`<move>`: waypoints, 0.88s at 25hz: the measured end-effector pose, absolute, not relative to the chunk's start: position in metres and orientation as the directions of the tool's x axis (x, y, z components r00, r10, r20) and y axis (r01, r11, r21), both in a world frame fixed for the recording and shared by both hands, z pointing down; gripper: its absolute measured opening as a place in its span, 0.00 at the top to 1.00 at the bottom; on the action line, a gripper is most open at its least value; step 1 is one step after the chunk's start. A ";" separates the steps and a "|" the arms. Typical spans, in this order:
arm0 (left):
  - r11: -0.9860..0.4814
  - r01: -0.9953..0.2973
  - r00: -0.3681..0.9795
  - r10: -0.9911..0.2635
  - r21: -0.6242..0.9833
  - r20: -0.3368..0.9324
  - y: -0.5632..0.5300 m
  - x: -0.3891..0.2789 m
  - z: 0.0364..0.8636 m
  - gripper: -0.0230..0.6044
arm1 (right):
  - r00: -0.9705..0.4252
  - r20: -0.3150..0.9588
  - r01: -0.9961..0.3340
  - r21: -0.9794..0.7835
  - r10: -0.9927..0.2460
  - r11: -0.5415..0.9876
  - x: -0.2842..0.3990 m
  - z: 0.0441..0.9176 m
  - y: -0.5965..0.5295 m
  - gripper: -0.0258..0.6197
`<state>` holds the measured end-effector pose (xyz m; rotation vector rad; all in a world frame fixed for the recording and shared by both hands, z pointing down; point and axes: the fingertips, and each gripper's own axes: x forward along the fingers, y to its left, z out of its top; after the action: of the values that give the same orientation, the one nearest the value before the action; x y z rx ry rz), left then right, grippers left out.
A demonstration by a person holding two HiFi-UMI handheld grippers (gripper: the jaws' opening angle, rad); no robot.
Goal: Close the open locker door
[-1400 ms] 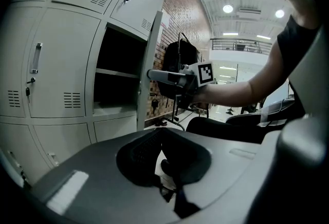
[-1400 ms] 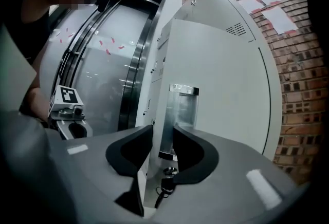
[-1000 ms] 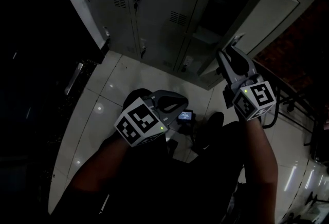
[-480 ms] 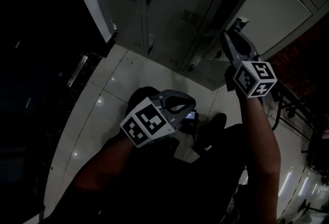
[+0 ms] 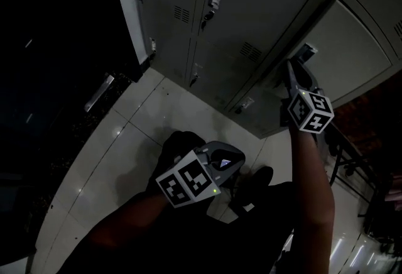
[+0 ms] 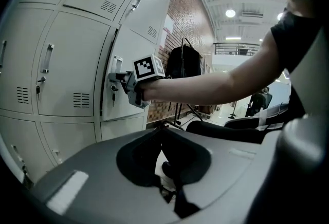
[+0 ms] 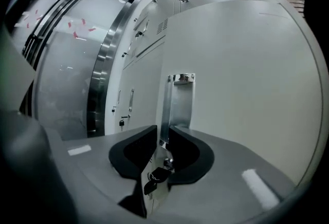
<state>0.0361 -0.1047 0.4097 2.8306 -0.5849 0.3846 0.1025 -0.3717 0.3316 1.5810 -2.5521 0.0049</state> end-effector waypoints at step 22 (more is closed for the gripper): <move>-0.893 -0.412 0.893 -0.356 0.182 0.275 -0.109 0.034 0.407 0.94 | -0.368 0.133 -0.926 0.043 -0.920 0.376 0.112 0.331 -0.415 0.86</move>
<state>0.0344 -0.1087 0.4065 2.8237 -0.5820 0.3445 0.1121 -0.4150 0.3305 1.6824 -2.4912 0.0590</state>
